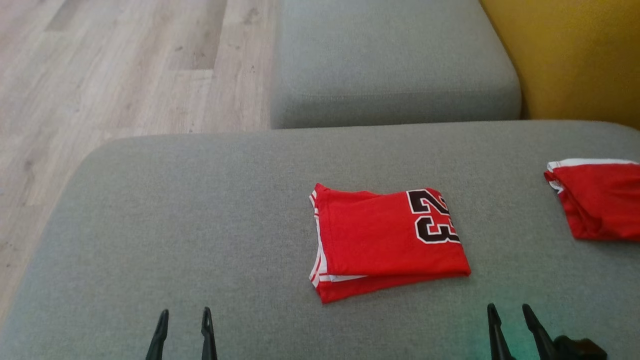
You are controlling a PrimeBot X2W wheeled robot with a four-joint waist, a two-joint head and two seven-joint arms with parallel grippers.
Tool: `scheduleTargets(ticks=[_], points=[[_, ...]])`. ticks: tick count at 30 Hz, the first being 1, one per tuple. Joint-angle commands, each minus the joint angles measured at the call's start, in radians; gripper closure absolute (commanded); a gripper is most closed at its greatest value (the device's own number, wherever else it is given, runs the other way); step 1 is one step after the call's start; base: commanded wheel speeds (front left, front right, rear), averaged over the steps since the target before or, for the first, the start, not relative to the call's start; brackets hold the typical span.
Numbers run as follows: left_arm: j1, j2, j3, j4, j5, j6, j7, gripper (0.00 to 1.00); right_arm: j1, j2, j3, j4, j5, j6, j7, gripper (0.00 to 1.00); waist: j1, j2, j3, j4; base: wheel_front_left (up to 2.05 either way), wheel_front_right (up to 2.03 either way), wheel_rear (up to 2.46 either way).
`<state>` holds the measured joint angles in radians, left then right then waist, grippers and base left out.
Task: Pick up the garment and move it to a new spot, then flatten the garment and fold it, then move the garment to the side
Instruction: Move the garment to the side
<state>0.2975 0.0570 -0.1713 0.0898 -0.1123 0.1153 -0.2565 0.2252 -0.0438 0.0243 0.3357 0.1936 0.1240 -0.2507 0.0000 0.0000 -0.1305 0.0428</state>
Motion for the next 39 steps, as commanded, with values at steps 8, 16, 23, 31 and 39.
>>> scheduleTargets(ticks=[8,16,23,31,39], points=[[-0.077,-0.007,0.002,-0.035,-0.022,0.021,-0.005,0.0,-0.291,-0.007,0.029,0.15,0.038,0.007,-0.006,0.0,0.0,0.0,0.086,-0.011,0.0,0.0,0.0],[-0.131,-0.007,-0.052,-0.015,-0.008,0.015,-0.005,0.0,-0.539,-0.075,0.093,0.422,0.137,0.007,0.13,0.0,0.0,0.0,0.14,0.022,0.0,0.0,0.0],[-0.162,-0.007,-0.08,0.009,-0.013,0.006,-0.005,0.0,-0.666,-0.106,0.159,0.598,0.17,0.007,0.164,0.0,0.0,0.0,0.172,0.057,0.0,0.0,0.0],[-0.189,-0.007,-0.095,-0.002,0.021,-0.006,-0.005,0.0,-0.742,-0.088,0.227,0.777,0.121,0.007,0.178,1.0,0.0,0.0,0.205,0.06,0.0,0.0,0.0],[-0.213,-0.007,-0.082,-0.043,0.023,-0.001,-0.005,0.0,-0.868,-0.127,0.254,0.807,0.094,0.007,0.078,1.0,0.0,0.0,0.277,-0.016,0.0,0.0,0.0]])
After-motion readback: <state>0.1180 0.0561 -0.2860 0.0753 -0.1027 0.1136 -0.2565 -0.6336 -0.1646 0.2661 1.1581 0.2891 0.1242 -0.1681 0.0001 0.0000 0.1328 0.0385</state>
